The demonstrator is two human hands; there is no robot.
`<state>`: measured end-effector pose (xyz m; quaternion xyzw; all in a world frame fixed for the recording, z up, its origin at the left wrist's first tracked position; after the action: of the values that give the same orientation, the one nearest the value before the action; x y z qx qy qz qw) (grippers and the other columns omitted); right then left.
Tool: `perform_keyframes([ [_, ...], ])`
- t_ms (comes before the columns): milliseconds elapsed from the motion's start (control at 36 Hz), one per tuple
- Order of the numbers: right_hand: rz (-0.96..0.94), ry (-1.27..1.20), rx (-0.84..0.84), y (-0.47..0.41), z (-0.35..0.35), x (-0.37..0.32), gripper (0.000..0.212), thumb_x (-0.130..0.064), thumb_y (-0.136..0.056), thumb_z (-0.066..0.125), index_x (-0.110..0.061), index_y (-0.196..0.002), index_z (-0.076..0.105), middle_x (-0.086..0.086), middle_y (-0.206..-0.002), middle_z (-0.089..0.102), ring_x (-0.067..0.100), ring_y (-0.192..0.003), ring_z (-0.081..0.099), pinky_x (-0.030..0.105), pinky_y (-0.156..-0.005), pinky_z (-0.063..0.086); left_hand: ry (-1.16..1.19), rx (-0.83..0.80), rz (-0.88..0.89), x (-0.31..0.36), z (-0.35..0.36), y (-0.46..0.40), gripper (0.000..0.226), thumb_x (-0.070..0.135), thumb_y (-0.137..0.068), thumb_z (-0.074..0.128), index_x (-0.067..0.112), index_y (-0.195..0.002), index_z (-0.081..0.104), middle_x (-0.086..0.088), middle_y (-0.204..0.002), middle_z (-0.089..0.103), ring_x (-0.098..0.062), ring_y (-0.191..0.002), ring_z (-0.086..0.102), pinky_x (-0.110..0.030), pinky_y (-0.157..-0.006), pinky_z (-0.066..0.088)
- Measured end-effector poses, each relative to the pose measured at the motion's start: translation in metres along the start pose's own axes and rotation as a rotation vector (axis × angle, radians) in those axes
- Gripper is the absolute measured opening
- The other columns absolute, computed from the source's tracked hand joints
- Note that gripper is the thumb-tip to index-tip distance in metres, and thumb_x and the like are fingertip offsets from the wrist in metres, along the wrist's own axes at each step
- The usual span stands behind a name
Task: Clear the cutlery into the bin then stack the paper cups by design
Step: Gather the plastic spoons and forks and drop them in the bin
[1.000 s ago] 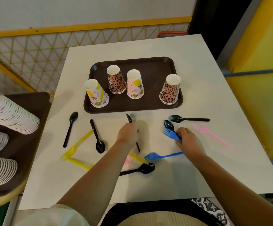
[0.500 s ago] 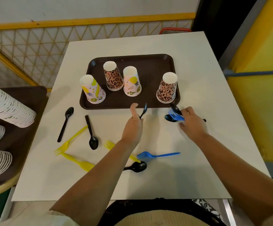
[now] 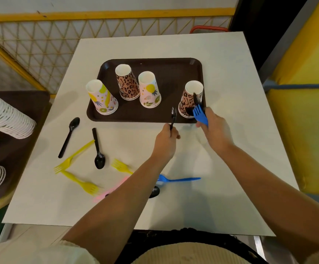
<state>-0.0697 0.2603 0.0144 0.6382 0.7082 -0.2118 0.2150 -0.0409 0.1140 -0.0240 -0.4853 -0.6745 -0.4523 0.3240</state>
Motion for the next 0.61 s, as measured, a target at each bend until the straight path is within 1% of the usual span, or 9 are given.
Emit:
perform_keyframes([
  [83,0.107,-0.245,-0.039,0.001,0.003,-0.006,0.02,-0.028,-0.099,0.041,-0.01,-0.104,0.048,0.002,-0.092,0.069,0.011,-0.072,0.056,0.022,-0.072,0.039,0.031,0.03,0.051,0.015,0.007,0.001,0.02,0.013,-0.102,0.031,0.006,-0.095,0.048,-0.002,-0.099,0.061,-0.008,-0.068,0.047,-0.017,-0.06,0.038],
  [139,0.177,-0.367,-0.061,0.004,0.01,-0.005,0.031,-0.033,-0.099,0.035,-0.008,-0.108,0.051,0.005,-0.097,0.067,0.018,-0.085,0.059,0.026,-0.075,0.042,0.057,0.02,0.071,0.024,0.013,0.001,0.02,0.013,-0.102,0.031,0.006,-0.098,0.049,-0.001,-0.101,0.062,-0.009,-0.078,0.052,-0.023,-0.071,0.04],
  [194,0.242,-0.533,-0.056,0.008,0.015,-0.003,0.033,-0.033,-0.1,0.033,-0.013,-0.12,0.051,0.004,-0.104,0.062,0.018,-0.094,0.058,0.028,-0.082,0.045,0.118,-0.015,0.056,0.028,0.02,0.002,0.018,0.015,-0.101,0.032,0.009,-0.098,0.049,0.0,-0.1,0.062,-0.012,-0.089,0.057,-0.026,-0.075,0.044],
  [250,0.283,-0.675,-0.043,0.011,0.021,0.001,0.033,-0.032,-0.101,0.032,-0.017,-0.123,0.051,0.001,-0.105,0.06,0.013,-0.095,0.056,0.019,-0.078,0.045,0.174,-0.05,0.033,0.032,0.028,0.002,0.019,0.02,-0.102,0.034,0.011,-0.1,0.05,-0.003,-0.101,0.064,-0.017,-0.096,0.062,-0.026,-0.08,0.048],
  [306,0.317,-0.758,-0.023,0.012,0.028,0.008,0.028,-0.034,-0.1,0.033,-0.02,-0.114,0.053,0.005,-0.108,0.061,0.017,-0.1,0.059,0.018,-0.075,0.048,0.206,-0.081,0.017,0.035,0.038,0.005,0.023,0.023,-0.102,0.033,0.009,-0.103,0.051,-0.009,-0.099,0.065,-0.023,-0.094,0.064,-0.034,-0.084,0.051],
  [361,0.351,-0.773,0.005,0.013,0.032,0.015,0.02,-0.041,-0.098,0.033,-0.031,-0.101,0.05,0.009,-0.115,0.057,0.024,-0.111,0.054,0.032,-0.087,0.05,0.224,-0.097,0.017,0.038,0.047,0.01,0.023,0.025,-0.103,0.032,0.01,-0.105,0.049,-0.006,-0.089,0.063,-0.018,-0.082,0.062,-0.034,-0.079,0.05],
  [417,0.376,-0.754,0.011,0.015,0.034,0.021,0.015,-0.046,-0.096,0.034,-0.04,-0.091,0.047,0.009,-0.119,0.053,0.025,-0.116,0.049,0.044,-0.098,0.045,0.24,-0.105,0.006,0.039,0.055,0.014,0.02,0.027,-0.103,0.032,0.013,-0.104,0.046,0.0,-0.083,0.06,-0.01,-0.075,0.059,-0.025,-0.071,0.048],
  [528,0.392,-0.729,-0.028,0.018,0.03,0.029,0.018,-0.041,-0.098,0.034,-0.027,-0.103,0.045,0.01,-0.12,0.049,0.026,-0.119,0.045,0.046,-0.103,0.039,0.265,-0.081,-0.05,0.032,0.065,0.018,0.023,0.027,-0.104,0.031,0.01,-0.103,0.047,0.0,-0.085,0.06,-0.007,-0.076,0.058,-0.019,-0.067,0.046],
  [611,0.426,-0.758,-0.093,0.021,0.034,0.035,0.021,-0.042,-0.098,0.034,-0.027,-0.107,0.046,0.011,-0.121,0.049,0.025,-0.119,0.046,0.044,-0.103,0.04,0.253,-0.105,-0.111,0.026,0.073,0.023,0.031,0.03,-0.104,0.029,0.011,-0.108,0.054,-0.008,-0.099,0.065,-0.017,-0.089,0.062,-0.032,-0.082,0.052],
])
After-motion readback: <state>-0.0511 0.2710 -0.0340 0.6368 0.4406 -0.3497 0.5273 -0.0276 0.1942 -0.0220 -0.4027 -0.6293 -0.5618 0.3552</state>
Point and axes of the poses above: each hand's wrist, its own y-axis away from the middle knuckle, its own z-axis out of the palm, x = y × z, the point moved 7 cm from there along -y, towards the middle knuckle
